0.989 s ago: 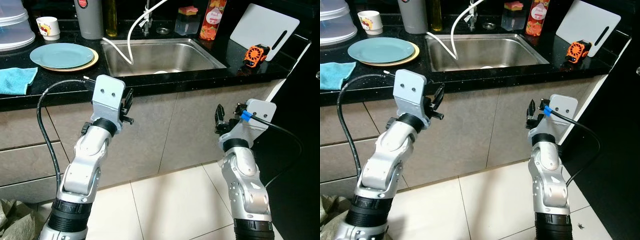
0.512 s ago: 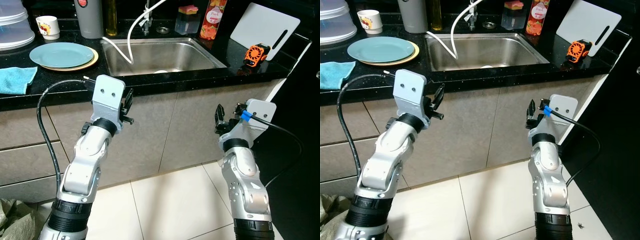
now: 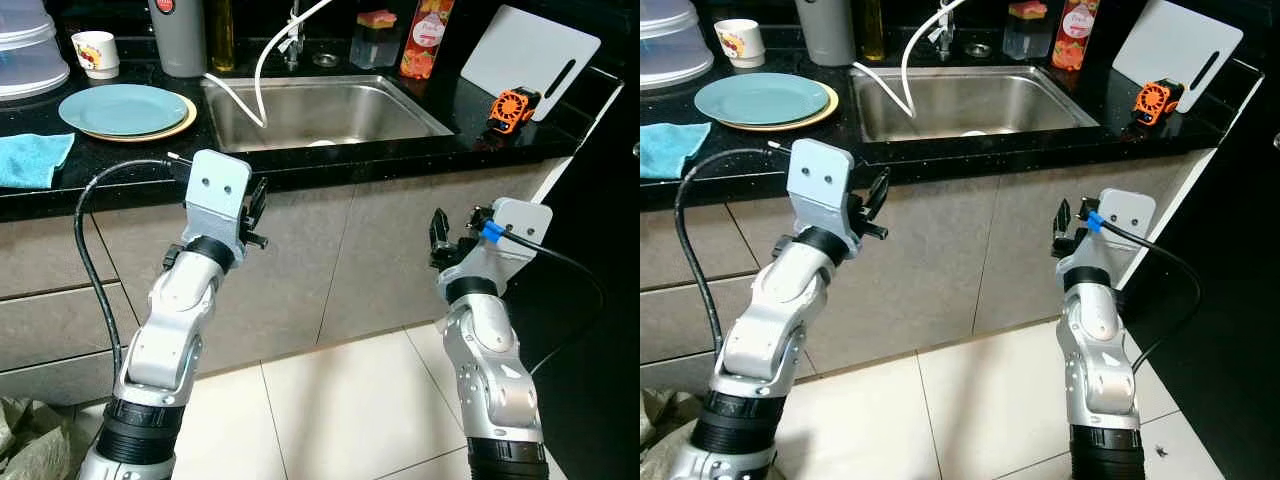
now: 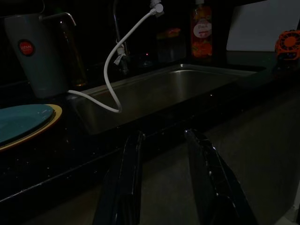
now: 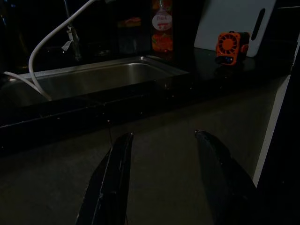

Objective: Kitchen organization

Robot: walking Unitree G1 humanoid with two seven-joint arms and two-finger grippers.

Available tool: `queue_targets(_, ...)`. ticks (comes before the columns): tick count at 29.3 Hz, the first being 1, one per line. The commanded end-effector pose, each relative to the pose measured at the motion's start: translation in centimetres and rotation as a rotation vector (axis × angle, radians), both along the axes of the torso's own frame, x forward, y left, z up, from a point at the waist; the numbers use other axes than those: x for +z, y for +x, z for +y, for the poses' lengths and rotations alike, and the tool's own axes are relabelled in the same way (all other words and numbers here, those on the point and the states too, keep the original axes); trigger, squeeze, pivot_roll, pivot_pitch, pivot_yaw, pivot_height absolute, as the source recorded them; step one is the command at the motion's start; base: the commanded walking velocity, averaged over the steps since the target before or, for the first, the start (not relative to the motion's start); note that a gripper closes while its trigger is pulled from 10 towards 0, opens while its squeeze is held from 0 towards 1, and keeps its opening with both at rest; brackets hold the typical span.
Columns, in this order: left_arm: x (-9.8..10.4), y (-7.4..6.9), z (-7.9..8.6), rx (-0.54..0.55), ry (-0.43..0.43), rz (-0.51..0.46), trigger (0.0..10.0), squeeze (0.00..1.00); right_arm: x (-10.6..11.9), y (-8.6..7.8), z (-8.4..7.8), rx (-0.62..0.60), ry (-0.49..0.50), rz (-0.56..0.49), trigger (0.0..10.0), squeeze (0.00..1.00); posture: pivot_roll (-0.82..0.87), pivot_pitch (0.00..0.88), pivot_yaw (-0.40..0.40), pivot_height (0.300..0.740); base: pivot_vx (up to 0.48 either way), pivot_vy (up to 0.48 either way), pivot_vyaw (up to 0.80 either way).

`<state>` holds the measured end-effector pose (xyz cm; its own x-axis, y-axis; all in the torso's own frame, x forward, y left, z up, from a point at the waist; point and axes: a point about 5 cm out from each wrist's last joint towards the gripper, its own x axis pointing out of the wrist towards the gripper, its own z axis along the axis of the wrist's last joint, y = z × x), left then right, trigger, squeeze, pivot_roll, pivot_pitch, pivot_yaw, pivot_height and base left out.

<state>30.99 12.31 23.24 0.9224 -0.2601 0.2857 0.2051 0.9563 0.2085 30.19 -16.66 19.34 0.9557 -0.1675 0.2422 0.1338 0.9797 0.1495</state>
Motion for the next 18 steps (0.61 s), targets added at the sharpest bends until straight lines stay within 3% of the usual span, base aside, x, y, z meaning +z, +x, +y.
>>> queue_targets(1,-0.09,-0.14,-0.28,-0.009,0.010,-0.005,10.0,0.00,-0.40,0.13,-0.16,0.000,-0.001,0.020,10.0,0.00,0.19,0.031,-0.050,0.740,0.000,0.000,0.00)
queue_targets(18,-0.12,-0.17,-0.26,-0.010,0.011,-0.004,10.0,0.00,-0.45,0.09,-0.08,0.002,0.000,0.020,10.0,0.00,0.19,0.029,-0.049,0.740,0.000,0.000,0.00)
